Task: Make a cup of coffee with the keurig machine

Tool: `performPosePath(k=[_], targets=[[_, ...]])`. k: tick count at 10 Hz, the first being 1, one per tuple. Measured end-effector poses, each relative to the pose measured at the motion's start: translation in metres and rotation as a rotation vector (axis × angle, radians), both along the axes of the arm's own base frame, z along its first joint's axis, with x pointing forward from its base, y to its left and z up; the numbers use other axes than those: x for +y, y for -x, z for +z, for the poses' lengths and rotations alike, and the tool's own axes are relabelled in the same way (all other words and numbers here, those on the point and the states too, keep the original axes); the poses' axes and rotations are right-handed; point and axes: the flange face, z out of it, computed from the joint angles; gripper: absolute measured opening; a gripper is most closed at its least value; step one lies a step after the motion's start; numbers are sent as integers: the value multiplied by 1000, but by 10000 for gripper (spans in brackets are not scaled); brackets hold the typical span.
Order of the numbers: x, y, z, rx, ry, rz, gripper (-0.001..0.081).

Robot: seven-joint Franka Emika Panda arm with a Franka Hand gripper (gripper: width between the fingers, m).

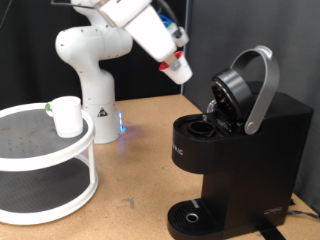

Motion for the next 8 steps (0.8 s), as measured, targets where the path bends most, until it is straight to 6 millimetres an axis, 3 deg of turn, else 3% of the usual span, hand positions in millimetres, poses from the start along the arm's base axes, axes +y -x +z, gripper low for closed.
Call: performPosePath(k=[2, 5, 8], targets=[[14, -17, 2, 5, 21, 9, 428], [14, -16, -2, 9, 20, 16, 428], [27, -18, -15, 37, 68, 41, 428]])
